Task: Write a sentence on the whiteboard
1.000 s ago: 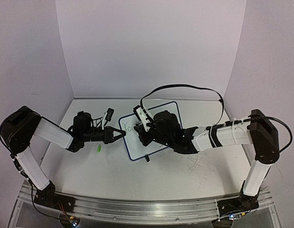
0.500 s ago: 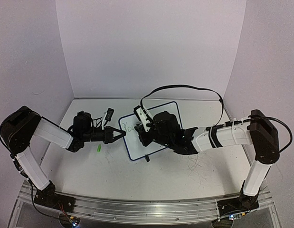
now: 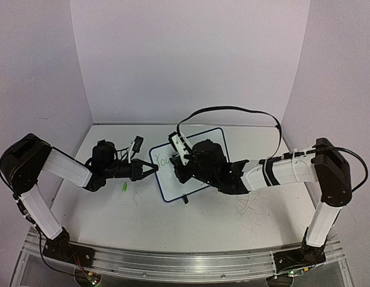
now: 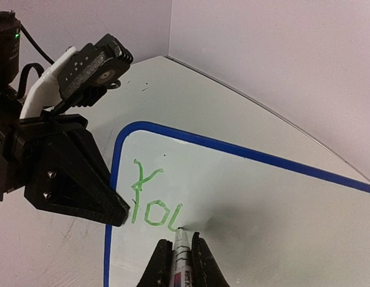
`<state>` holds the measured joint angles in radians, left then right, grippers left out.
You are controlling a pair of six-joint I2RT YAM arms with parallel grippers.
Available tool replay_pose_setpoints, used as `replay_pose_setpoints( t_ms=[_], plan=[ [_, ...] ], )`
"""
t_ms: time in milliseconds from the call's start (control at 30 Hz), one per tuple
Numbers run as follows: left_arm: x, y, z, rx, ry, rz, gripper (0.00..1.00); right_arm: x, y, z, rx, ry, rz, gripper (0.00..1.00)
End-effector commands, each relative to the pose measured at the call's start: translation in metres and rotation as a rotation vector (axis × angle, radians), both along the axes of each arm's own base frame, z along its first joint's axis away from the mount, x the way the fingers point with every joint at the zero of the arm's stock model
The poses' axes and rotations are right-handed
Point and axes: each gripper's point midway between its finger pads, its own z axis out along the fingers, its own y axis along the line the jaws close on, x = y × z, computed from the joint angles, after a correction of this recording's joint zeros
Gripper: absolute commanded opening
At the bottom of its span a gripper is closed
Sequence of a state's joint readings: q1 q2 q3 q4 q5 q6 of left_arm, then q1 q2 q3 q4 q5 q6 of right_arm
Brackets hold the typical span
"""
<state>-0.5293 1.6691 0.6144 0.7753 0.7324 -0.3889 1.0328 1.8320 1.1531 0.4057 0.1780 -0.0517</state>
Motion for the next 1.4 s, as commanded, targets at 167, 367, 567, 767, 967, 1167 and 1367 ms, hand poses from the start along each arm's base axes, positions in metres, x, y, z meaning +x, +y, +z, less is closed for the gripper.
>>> replay_pose_setpoints(
  t_ms=[167,367,567,767,967,1167,1367],
  plan=[
    [-0.007,-0.003,0.005,0.011,-0.037,-0.035,0.00,0.021,-0.004,0.029,0.046,-0.062,-0.088,0.00],
    [-0.007,-0.003,0.004,0.013,-0.035,-0.034,0.00,0.022,-0.002,0.034,0.051,-0.070,-0.083,0.00],
    [-0.007,-0.002,0.004,0.013,-0.035,-0.033,0.00,0.021,-0.002,0.034,0.051,-0.070,-0.081,0.00],
    [-0.007,-0.003,0.004,0.013,-0.036,-0.032,0.00,0.020,-0.001,0.030,0.046,-0.064,-0.070,0.00],
    [-0.007,-0.003,0.004,0.013,-0.035,-0.033,0.00,0.016,-0.002,0.015,0.033,-0.035,-0.061,0.00],
    [-0.007,-0.003,0.006,0.010,-0.039,-0.036,0.00,0.014,-0.006,0.004,0.015,-0.014,-0.063,0.00],
    [-0.007,-0.003,0.005,0.012,-0.035,-0.033,0.00,0.011,-0.008,-0.005,0.002,0.006,-0.057,0.00]
  ],
)
